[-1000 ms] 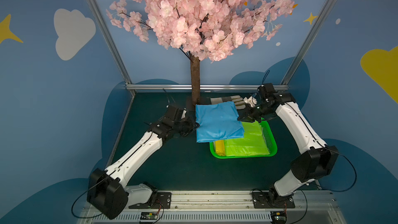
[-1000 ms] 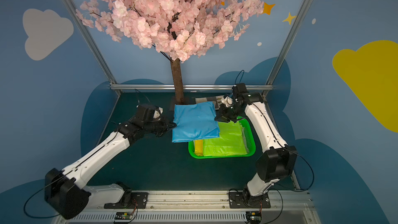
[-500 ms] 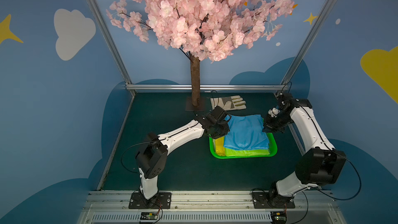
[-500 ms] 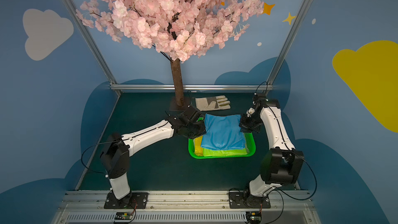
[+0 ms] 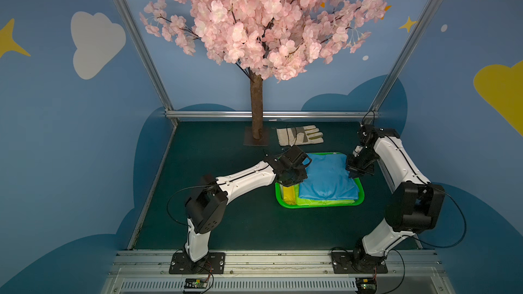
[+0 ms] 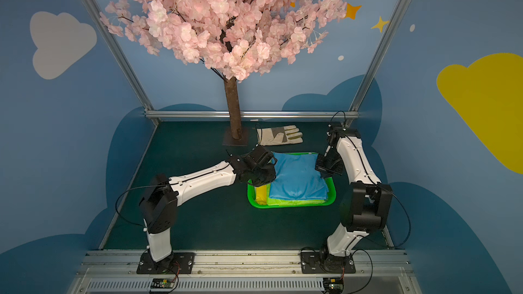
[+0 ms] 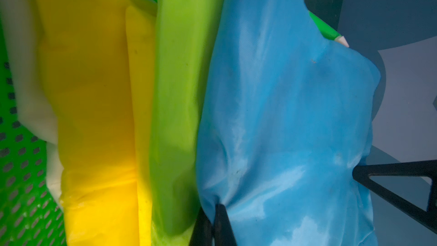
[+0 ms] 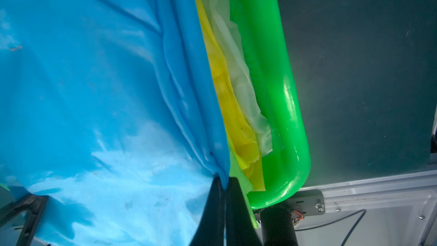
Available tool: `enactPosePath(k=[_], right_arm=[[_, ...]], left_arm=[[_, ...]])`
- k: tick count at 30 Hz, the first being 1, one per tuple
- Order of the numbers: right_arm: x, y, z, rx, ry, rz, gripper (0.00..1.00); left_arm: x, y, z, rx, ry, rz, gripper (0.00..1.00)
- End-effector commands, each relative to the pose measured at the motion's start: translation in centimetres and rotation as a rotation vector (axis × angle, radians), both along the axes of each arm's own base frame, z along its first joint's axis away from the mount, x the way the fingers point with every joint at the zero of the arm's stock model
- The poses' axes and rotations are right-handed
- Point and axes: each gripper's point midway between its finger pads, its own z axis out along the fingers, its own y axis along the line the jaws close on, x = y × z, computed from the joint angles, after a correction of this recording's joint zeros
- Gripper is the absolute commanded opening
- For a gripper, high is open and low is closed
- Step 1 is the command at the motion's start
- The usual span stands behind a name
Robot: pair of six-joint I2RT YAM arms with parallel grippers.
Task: Put the folded raincoat in the basket
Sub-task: Place the raincoat in the basket.
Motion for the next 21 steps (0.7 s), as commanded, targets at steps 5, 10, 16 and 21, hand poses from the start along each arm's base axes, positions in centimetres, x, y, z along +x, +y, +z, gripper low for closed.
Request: enactPosePath(k=[5,10,16,21], right_arm=[[0.3,0.2,-1.2,-0.014,0.019,-0.008,0.02],[0.3,0.2,-1.3,-0.019,0.021,-0.009,0.05],[0.2,0.2,-1.4,-0.024,0.020,-0.006,0.06],[0.3,-0.1,-1.4,-0.034,0.022,-0.007,0.07]], left_arm=[[-1.2,0.9,0.3,0.018,0.002,-0.013,0.04],[-1.8,1.0,0.7,0.013,-0.004,-0.022,0.05],[-2.2,1.2,1.0,0.009,-0.007,-0.039,0.06],[-2.4,0.9,0.9,-0.001,0.002,-0.061,0.09]])
